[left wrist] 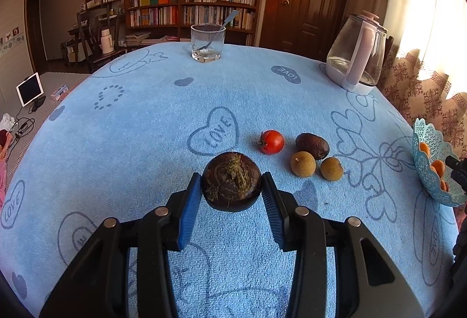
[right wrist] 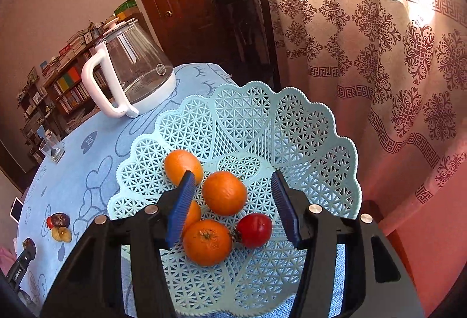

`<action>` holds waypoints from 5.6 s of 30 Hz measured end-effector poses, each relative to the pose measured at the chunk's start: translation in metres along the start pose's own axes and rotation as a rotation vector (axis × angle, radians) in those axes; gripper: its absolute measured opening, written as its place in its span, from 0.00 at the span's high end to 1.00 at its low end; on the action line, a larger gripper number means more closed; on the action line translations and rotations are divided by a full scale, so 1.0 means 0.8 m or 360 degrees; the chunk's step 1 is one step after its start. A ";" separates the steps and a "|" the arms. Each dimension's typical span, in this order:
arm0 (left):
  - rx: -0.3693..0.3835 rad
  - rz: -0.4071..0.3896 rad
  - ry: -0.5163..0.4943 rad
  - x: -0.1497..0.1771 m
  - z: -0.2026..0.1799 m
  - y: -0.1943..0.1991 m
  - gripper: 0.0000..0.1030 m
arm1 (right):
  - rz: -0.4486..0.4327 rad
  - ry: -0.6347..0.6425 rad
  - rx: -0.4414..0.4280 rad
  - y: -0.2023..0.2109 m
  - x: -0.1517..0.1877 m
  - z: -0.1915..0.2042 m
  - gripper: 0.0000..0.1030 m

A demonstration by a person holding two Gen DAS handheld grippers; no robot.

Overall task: Organize fruits
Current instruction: 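Carry the large orange into the teal basket and open the right gripper, then carry the beet-like fruit into the teal basket and open the left gripper, then move both grippers back from the basket toward the remaining fruits, then grasp the dark brown oval fruit with the left gripper and lift it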

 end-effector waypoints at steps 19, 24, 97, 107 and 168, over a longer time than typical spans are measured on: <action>-0.0037 0.0017 -0.0114 0.007 -0.034 -0.002 0.59 | -0.0311 -0.0007 0.0101 0.036 0.012 -0.003 0.20; -0.0040 0.0017 -0.0142 0.009 -0.043 -0.001 0.59 | -0.0334 -0.0019 0.0097 0.039 0.014 -0.004 0.13; 0.0247 -0.0030 -0.0676 -0.042 -0.300 -0.031 0.13 | -0.0531 -0.0229 0.0068 0.069 0.017 -0.038 0.07; 0.0194 -0.0046 -0.0639 -0.038 -0.277 -0.026 0.11 | -0.0678 -0.0068 0.0159 0.084 0.027 -0.011 0.07; -0.0021 0.0183 -0.0514 -0.076 -0.124 -0.096 0.59 | -0.0618 0.0350 0.0097 0.070 0.045 0.051 0.03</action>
Point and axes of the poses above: each gripper's, at about its wrist camera, not at the fingertips, and y roughly against the way its jaws point, z to its left, x to its underside, the point moved 1 cm from there along -y, roughly the way its jaws point, and after that the axes turned 14 degrees about z, right-handed, at the moved point
